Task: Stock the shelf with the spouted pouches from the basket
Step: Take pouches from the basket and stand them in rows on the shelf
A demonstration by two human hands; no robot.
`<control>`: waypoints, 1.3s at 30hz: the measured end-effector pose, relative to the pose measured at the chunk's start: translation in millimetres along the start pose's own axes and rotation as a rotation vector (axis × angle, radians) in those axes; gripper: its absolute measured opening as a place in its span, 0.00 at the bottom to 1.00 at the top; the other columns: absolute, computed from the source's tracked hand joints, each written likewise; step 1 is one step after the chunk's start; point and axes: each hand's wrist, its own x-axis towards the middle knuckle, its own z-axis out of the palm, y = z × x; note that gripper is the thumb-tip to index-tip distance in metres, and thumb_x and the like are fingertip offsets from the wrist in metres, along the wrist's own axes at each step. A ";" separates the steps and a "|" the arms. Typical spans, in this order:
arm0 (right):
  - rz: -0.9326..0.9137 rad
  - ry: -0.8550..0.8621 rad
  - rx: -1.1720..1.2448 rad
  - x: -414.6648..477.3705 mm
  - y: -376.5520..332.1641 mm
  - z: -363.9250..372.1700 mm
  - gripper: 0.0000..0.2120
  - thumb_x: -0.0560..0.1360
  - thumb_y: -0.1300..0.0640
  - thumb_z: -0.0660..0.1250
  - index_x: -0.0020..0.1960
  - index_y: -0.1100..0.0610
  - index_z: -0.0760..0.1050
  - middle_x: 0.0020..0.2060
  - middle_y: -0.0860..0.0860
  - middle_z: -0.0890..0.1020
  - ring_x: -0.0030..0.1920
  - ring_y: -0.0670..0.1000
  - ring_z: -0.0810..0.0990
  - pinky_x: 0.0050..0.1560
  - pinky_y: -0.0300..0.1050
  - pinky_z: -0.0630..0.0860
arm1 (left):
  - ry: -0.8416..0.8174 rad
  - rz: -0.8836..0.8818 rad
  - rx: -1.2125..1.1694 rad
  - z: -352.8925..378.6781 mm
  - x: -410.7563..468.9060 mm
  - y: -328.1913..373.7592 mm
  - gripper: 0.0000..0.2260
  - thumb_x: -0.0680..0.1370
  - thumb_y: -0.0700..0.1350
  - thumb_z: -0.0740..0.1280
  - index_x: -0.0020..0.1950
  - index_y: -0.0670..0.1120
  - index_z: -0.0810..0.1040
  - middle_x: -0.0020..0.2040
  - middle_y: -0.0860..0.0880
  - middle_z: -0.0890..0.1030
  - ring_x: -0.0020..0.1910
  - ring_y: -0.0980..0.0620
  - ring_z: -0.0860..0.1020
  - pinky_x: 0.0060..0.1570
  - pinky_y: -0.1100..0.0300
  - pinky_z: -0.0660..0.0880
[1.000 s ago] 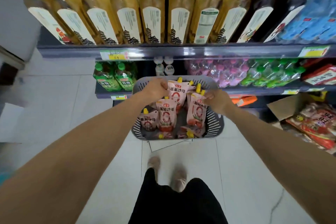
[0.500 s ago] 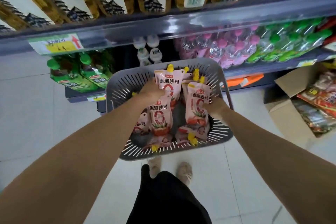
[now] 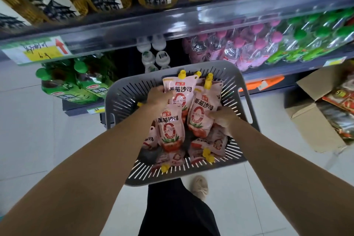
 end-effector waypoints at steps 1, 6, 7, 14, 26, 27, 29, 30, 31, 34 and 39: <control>-0.028 0.032 -0.021 1.4 -0.2 3.1 0.12 0.72 0.65 0.68 0.56 0.64 0.76 0.55 0.60 0.81 0.55 0.60 0.80 0.57 0.57 0.77 | 0.011 0.001 -0.009 0.8 0.0 0.0 0.14 0.74 0.42 0.69 0.59 0.41 0.78 0.53 0.43 0.82 0.40 0.52 0.79 0.28 0.66 0.73; -0.097 0.141 -0.099 2.2 0.4 9.1 0.13 0.75 0.61 0.66 0.58 0.62 0.76 0.55 0.59 0.81 0.55 0.59 0.80 0.56 0.55 0.78 | 0.029 0.079 0.029 1.2 -2.2 2.8 0.12 0.75 0.41 0.68 0.58 0.43 0.79 0.51 0.45 0.83 0.37 0.55 0.79 0.31 0.68 0.73; -0.109 0.150 -0.110 0.9 0.5 9.5 0.13 0.75 0.60 0.66 0.58 0.62 0.76 0.54 0.59 0.81 0.54 0.59 0.80 0.56 0.55 0.77 | 0.027 0.098 0.031 -0.4 -4.0 3.6 0.12 0.75 0.41 0.68 0.58 0.42 0.80 0.51 0.45 0.83 0.37 0.55 0.79 0.31 0.69 0.74; -0.230 0.189 0.089 -37.7 -14.9 -1.5 0.06 0.74 0.63 0.65 0.45 0.53 0.77 0.39 0.51 0.81 0.38 0.49 0.80 0.34 0.40 0.76 | 0.050 0.209 -0.062 -19.7 -31.2 29.9 0.11 0.74 0.38 0.67 0.56 0.39 0.80 0.53 0.40 0.82 0.48 0.47 0.81 0.52 0.53 0.79; -0.485 0.084 0.225 -183.6 -71.5 -63.1 0.05 0.74 0.62 0.64 0.47 0.59 0.78 0.51 0.61 0.82 0.53 0.61 0.80 0.59 0.59 0.75 | -0.016 0.344 -0.145 -74.8 -169.9 144.1 0.11 0.76 0.39 0.66 0.58 0.39 0.79 0.55 0.42 0.81 0.50 0.48 0.80 0.41 0.64 0.78; -0.505 0.079 0.249 -198.3 -78.5 -67.6 0.07 0.75 0.63 0.64 0.51 0.60 0.78 0.51 0.60 0.82 0.53 0.60 0.80 0.59 0.57 0.76 | -0.020 0.358 -0.139 -81.4 -183.6 154.5 0.11 0.76 0.39 0.66 0.57 0.40 0.79 0.55 0.41 0.81 0.51 0.46 0.81 0.46 0.59 0.79; -0.546 0.057 0.284 -226.1 -93.7 -76.0 0.09 0.75 0.63 0.64 0.54 0.62 0.78 0.51 0.59 0.82 0.52 0.58 0.80 0.59 0.56 0.75 | -0.017 0.393 -0.145 -95.1 -211.4 174.3 0.09 0.75 0.40 0.67 0.55 0.40 0.79 0.54 0.40 0.82 0.51 0.44 0.81 0.50 0.54 0.78; -0.571 0.048 0.290 -239.4 -102.3 -79.3 0.08 0.76 0.63 0.64 0.54 0.61 0.77 0.52 0.60 0.82 0.51 0.58 0.80 0.58 0.56 0.75 | -0.017 0.418 -0.159 -101.9 -225.1 183.6 0.08 0.75 0.40 0.67 0.53 0.41 0.80 0.53 0.40 0.82 0.48 0.45 0.82 0.47 0.55 0.79; -0.602 0.045 0.286 -253.8 -111.8 -82.5 0.07 0.76 0.63 0.64 0.53 0.60 0.77 0.52 0.60 0.82 0.51 0.58 0.80 0.56 0.57 0.75 | -0.014 0.448 -0.171 -108.4 -238.9 192.7 0.05 0.76 0.40 0.67 0.50 0.42 0.80 0.51 0.41 0.82 0.44 0.48 0.82 0.42 0.57 0.79; -0.735 0.006 0.279 -297.9 -139.1 -89.1 0.03 0.75 0.63 0.65 0.45 0.58 0.76 0.44 0.56 0.84 0.48 0.57 0.81 0.50 0.52 0.78 | 0.022 0.550 -0.215 -128.6 -281.4 218.5 0.04 0.76 0.38 0.66 0.48 0.45 0.79 0.47 0.45 0.82 0.40 0.51 0.81 0.32 0.66 0.79; -0.931 -0.149 0.298 -368.6 -178.3 -89.2 0.10 0.76 0.65 0.64 0.38 0.55 0.78 0.33 0.48 0.85 0.38 0.50 0.83 0.37 0.44 0.77 | 0.085 0.693 -0.247 -170.5 -346.5 256.3 0.07 0.77 0.38 0.65 0.52 0.44 0.79 0.49 0.44 0.81 0.40 0.52 0.80 0.33 0.65 0.77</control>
